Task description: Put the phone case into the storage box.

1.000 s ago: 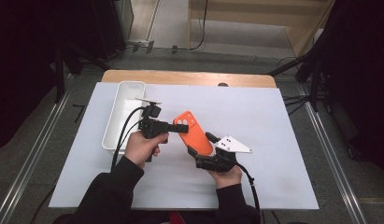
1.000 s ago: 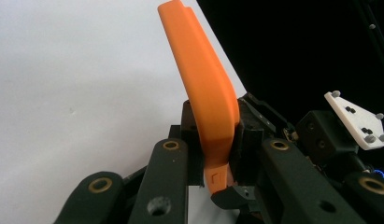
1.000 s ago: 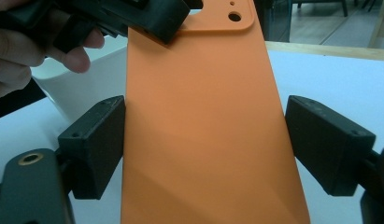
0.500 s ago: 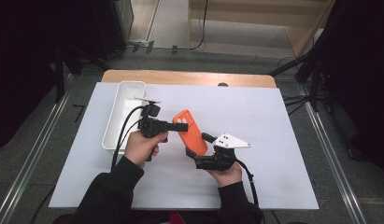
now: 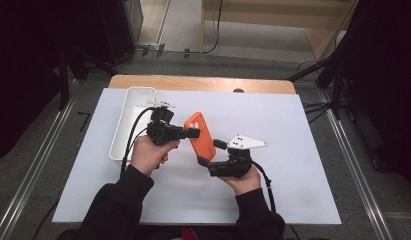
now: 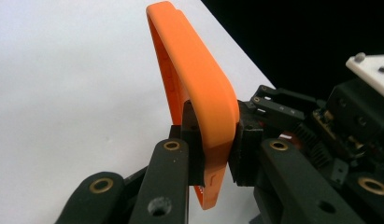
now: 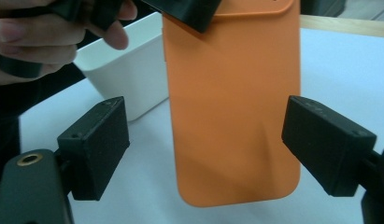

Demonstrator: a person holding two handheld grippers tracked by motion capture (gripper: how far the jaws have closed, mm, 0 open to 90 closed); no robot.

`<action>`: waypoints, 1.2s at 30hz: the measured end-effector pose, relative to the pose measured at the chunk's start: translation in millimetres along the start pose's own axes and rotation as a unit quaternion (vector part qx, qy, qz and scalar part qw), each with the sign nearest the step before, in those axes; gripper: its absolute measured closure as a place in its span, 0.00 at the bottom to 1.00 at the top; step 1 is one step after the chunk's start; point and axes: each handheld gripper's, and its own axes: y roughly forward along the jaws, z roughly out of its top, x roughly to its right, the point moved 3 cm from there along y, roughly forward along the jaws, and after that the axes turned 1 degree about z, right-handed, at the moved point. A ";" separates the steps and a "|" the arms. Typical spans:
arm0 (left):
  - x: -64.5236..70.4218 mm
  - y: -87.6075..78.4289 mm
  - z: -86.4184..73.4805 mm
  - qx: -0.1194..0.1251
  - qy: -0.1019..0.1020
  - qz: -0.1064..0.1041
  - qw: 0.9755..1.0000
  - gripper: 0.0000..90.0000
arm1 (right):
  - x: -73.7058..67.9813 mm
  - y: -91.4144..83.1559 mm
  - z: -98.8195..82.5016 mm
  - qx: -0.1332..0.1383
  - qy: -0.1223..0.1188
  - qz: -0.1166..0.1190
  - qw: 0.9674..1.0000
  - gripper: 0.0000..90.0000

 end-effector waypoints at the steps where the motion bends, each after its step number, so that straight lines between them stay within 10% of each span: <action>1: 0.1 -0.7 0.6 -0.001 0.008 0.010 1.000 0.88 | 1.7 2.4 2.9 -0.014 0.005 0.020 1.000 0.16; 18: 2.6 -1.1 -2.3 -0.034 0.097 0.033 0.994 0.88 | 17.1 -4.5 4.9 -0.100 -0.020 0.045 0.994 0.16; 25: 4.3 2.1 -3.2 -0.050 0.108 0.016 0.993 0.88 | 20.8 -9.3 8.8 -0.114 -0.023 0.053 0.992 0.16; 36: 16.5 2.2 -3.8 -0.076 0.158 -0.042 0.984 0.88 | 31.4 -24.1 20.3 -0.114 -0.023 0.054 0.992 0.25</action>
